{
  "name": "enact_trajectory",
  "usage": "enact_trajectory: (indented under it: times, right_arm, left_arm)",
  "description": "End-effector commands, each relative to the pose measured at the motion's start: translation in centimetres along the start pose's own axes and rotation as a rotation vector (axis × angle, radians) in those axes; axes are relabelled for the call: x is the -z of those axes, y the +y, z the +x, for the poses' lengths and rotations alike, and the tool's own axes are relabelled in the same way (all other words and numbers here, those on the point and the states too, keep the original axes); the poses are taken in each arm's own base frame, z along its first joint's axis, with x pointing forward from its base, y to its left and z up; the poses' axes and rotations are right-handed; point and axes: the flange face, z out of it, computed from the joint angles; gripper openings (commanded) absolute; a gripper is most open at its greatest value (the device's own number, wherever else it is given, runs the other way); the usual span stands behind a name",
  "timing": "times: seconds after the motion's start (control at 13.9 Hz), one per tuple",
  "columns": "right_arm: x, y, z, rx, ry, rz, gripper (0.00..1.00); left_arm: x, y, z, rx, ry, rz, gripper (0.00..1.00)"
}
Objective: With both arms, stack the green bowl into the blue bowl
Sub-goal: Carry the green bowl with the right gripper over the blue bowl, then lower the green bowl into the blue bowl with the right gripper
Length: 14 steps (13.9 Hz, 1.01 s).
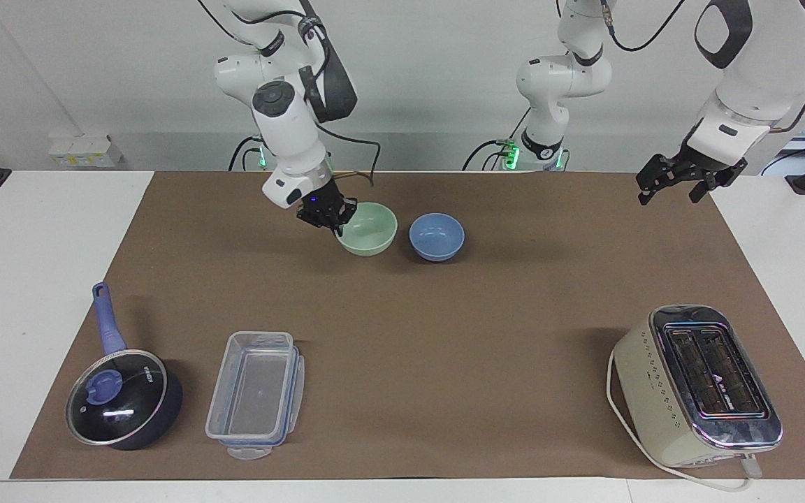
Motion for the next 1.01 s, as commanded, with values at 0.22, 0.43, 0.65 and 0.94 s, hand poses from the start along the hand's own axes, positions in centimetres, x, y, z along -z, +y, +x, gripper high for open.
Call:
enact_trajectory:
  times: [0.22, 0.43, 0.65, 0.94]
  right_arm:
    - [-3.0, -4.9, -0.1, -0.005, 0.012, 0.036, 0.0]
    - [-4.7, -8.3, -0.9, -0.02, -0.013, 0.038, 0.0]
    - [-5.8, -9.7, -2.1, -0.024, -0.034, 0.033, 0.0]
    - [-6.2, -10.8, -3.3, -0.049, -0.072, 0.074, 0.0]
  left_arm:
    - [0.2, -0.4, 0.1, 0.0, -0.011, 0.006, 1.0]
    - [0.2, -0.4, 0.1, 0.0, -0.011, 0.006, 1.0]
    - [0.3, -0.4, 0.0, 0.0, -0.01, 0.006, 1.0]
    - [0.3, -0.4, 0.0, 0.0, -0.01, 0.006, 1.0]
